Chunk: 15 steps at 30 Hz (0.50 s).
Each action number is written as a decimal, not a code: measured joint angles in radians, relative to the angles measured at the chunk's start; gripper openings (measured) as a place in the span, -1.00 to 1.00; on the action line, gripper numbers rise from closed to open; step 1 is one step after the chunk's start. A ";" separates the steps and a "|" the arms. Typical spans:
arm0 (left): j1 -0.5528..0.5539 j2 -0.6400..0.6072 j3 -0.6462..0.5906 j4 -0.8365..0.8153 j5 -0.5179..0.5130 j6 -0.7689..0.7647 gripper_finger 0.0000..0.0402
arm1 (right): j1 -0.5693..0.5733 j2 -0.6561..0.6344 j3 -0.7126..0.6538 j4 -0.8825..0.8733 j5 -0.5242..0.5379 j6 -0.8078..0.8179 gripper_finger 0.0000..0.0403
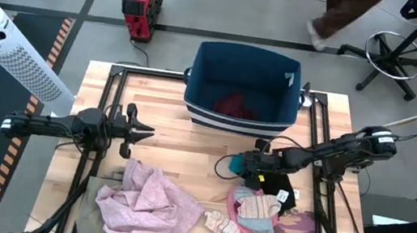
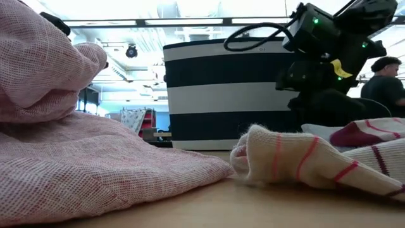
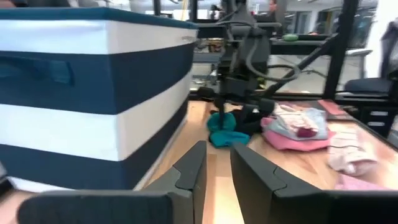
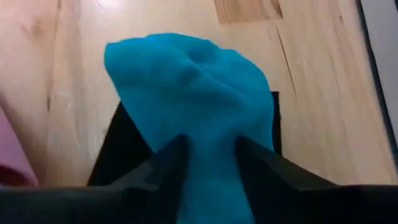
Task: Sort clothes
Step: Put the right blue sock into the blue laundry bin
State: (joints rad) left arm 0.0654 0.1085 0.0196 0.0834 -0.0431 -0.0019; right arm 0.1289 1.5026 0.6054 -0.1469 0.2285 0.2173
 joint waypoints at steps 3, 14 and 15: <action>0.000 0.007 0.000 0.005 -0.030 0.030 -0.62 | 0.004 0.010 0.018 -0.003 -0.007 -0.018 -0.78; 0.000 0.033 0.002 0.094 -0.053 0.037 -0.28 | 0.004 -0.233 0.157 -0.088 -0.027 -0.085 -0.98; 0.000 0.035 0.002 0.105 -0.053 0.036 -0.25 | 0.004 -0.261 0.171 -0.089 -0.027 -0.106 -0.98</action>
State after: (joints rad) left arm 0.0654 0.1433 0.0212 0.1889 -0.0956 0.0345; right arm 0.1329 1.2417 0.7760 -0.2358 0.2019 0.1115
